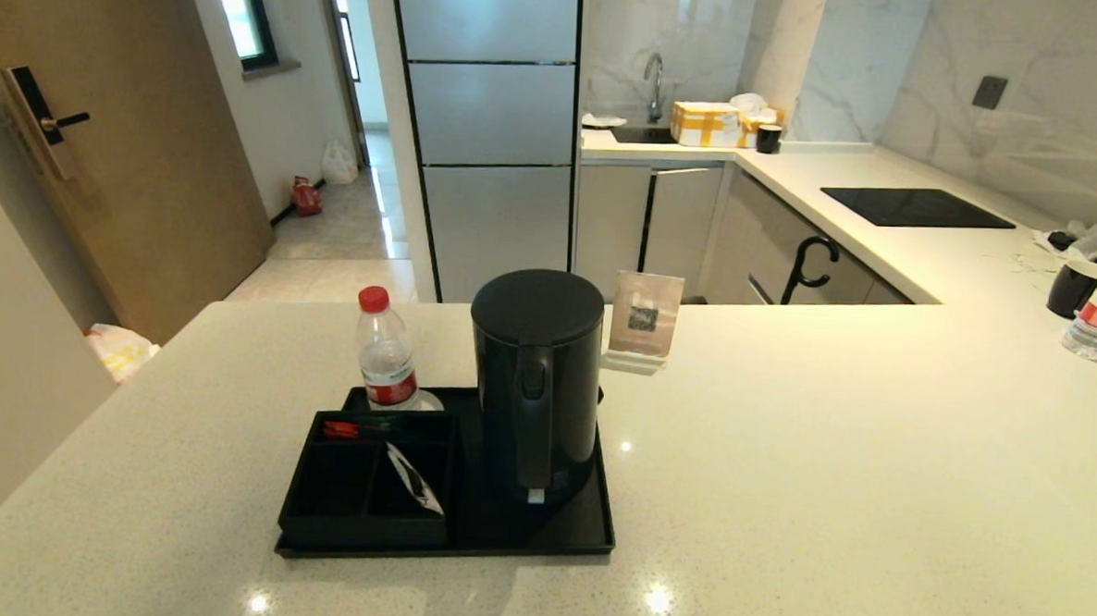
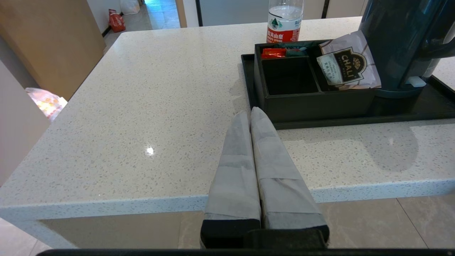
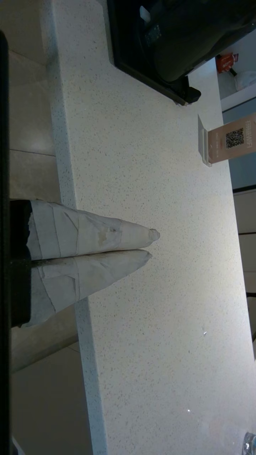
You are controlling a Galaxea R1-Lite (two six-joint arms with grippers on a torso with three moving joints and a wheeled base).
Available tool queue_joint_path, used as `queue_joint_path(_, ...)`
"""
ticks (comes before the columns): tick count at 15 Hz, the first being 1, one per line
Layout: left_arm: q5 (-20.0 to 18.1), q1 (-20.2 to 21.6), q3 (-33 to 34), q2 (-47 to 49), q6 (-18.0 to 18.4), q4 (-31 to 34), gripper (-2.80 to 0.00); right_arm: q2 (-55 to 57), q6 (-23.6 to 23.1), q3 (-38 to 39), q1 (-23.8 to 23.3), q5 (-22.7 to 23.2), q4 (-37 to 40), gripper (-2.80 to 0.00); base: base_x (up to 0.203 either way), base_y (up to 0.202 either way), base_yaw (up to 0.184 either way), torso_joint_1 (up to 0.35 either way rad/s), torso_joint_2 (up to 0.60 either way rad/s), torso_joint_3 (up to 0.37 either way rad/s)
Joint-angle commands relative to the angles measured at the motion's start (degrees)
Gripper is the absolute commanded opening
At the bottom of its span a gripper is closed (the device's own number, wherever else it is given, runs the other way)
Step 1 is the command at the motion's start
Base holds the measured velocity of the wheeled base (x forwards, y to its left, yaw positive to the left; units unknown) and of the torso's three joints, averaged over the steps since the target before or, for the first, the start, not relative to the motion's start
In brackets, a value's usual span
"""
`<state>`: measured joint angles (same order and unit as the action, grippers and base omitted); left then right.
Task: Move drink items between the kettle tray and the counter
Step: Pick up the tea bag
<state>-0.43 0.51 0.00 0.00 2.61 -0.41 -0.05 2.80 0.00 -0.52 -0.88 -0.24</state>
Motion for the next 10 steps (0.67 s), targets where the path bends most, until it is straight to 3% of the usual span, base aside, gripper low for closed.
queue_joint_path(1,-0.01,0.02,0.09,-0.09,0.03,-0.02,-2.80,0.05,0.01,0.00,0.00,0.00,-0.02,-2.80,0.000,0.000,0.000,0.000,0.00,0.000)
queue_joint_path(3,-0.40,0.02,-0.01,-0.01,2.82,0.30,-2.80,0.05,0.01,0.00,0.00,0.00,-0.02,-2.80,0.000,0.000,0.000,0.000,0.00,0.000)
queue_joint_path(7,-0.37,0.02,-0.57,0.38,3.07,1.05,-2.80,0.05,0.01,0.00,0.00,0.00,-0.02,-2.80,0.000,0.000,0.000,0.000,0.00,0.000)
queue_joint_path(8,-0.27,0.02,-3.05,1.86,3.00,2.25,-2.80,0.05,0.01,0.00,0.00,0.00,-0.02,-2.80,0.000,0.000,0.000,0.000,0.00,0.000)
queue_joint_path(10,-0.27,0.04,-13.72,9.09,-1.67,5.39,-2.80,0.05,0.01,0.00,0.00,0.00,-0.02,-2.80,0.000,0.000,0.000,0.000,0.00,0.000)
